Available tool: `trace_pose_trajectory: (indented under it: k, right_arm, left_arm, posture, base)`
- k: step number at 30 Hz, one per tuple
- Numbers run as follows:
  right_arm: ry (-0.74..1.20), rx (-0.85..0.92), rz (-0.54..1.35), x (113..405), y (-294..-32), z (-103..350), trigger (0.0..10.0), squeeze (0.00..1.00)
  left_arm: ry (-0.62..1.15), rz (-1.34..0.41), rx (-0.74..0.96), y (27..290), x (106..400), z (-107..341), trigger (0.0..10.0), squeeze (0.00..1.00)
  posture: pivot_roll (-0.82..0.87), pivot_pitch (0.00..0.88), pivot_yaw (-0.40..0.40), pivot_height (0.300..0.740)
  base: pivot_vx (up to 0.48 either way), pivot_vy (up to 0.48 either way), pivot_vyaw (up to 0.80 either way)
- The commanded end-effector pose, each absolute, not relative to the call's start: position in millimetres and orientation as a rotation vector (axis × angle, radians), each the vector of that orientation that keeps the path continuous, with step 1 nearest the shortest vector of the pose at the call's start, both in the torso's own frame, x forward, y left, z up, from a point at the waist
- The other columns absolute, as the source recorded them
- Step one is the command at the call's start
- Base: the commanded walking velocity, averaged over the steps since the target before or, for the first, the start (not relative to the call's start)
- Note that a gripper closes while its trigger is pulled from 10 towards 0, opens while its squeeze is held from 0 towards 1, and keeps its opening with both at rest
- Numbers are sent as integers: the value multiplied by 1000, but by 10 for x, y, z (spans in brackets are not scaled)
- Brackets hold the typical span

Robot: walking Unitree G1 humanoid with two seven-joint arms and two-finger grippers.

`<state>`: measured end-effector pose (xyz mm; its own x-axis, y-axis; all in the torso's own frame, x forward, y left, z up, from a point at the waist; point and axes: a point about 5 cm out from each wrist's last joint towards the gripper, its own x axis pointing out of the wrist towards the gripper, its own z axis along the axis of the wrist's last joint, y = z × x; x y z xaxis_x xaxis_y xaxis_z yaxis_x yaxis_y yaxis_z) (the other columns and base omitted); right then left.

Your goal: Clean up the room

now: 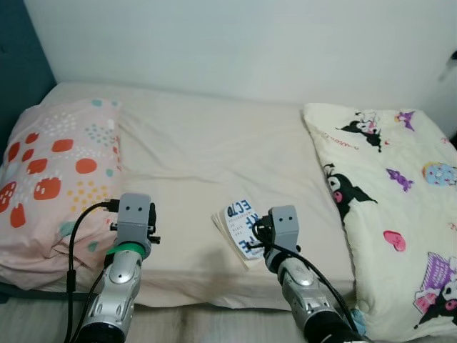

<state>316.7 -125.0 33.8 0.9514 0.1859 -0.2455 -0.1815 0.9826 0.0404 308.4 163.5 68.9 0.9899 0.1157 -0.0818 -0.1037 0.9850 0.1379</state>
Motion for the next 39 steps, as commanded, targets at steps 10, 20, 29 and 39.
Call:
trace_pose_trajectory:
  k: [10, 20, 29, 39]
  right_arm:
    - [273, 57, 165, 3140, -1307, 294, 10000, 0]
    - [270, 72, 166, 3139, -1310, 297, 10000, 0]
    - [270, 81, 166, 3133, -1317, 292, 10000, 0]
    - [270, 86, 164, 3124, -1321, 286, 10000, 0]
  left_arm:
    - [116, 107, 129, 1611, 3052, 615, 10000, 0]
    - [119, 105, 124, 1598, 3044, 606, 10000, 0]
    - [123, 98, 123, 1587, 3037, 595, 10000, 0]
    - [127, 93, 124, 1582, 3028, 587, 10000, 0]
  posture:
    - [29, 0, -7, 735]
    - [26, 0, -8, 695]
    - [24, 0, -7, 660]
    - [25, 0, -5, 620]
  base:
    - [0, 0, 0]
    - [0, 0, 0]
    - [0, 0, 0]
    - [0, 0, 0]
